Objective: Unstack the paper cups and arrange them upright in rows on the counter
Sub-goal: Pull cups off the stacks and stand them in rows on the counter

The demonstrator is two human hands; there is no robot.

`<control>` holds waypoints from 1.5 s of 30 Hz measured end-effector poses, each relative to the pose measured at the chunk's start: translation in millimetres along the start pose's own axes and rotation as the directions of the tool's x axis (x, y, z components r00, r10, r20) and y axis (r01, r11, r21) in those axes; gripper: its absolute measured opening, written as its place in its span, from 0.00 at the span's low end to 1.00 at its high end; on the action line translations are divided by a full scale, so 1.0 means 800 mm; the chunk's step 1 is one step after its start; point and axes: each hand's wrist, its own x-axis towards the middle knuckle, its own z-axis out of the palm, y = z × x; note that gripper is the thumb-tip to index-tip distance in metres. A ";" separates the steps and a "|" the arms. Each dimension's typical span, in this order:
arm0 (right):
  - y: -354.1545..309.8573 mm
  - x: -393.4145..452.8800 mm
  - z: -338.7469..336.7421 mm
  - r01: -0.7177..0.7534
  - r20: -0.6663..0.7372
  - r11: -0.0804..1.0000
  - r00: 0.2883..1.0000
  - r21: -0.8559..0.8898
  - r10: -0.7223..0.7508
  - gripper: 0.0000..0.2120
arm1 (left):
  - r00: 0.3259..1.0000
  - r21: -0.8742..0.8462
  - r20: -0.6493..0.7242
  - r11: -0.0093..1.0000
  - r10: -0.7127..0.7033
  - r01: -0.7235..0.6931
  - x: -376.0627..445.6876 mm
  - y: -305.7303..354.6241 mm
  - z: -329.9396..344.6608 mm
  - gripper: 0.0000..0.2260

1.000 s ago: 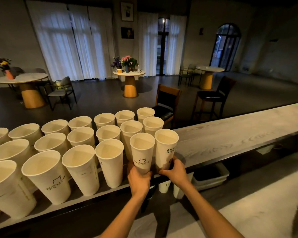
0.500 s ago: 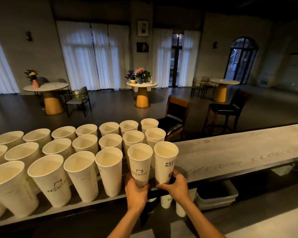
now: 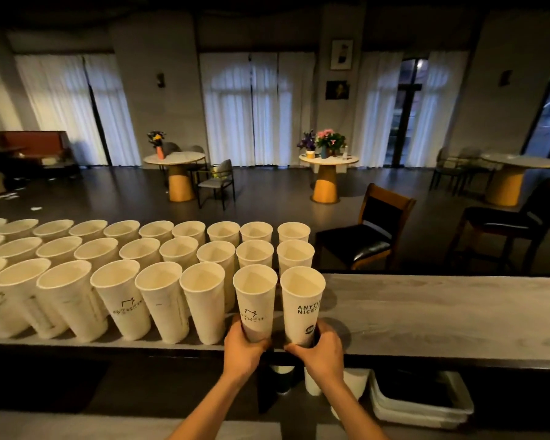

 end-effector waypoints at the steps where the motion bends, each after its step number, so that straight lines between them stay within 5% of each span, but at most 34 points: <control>1: -0.001 0.000 0.001 -0.006 -0.008 1.000 1.000 -0.005 0.006 0.34 | 1.000 0.002 0.001 1.000 -0.001 0.001 0.000 0.000 0.001 0.28; 26: -0.011 -0.012 0.000 0.017 -0.014 1.000 1.000 -0.026 -0.018 0.34 | 0.998 0.077 -0.007 0.995 0.057 -0.057 -0.009 -0.009 -0.007 0.27; 45: -0.009 -0.023 -0.019 0.084 0.116 0.996 0.990 0.019 -0.086 0.40 | 0.997 0.233 -0.075 0.972 -0.010 0.027 -0.026 -0.010 0.001 0.32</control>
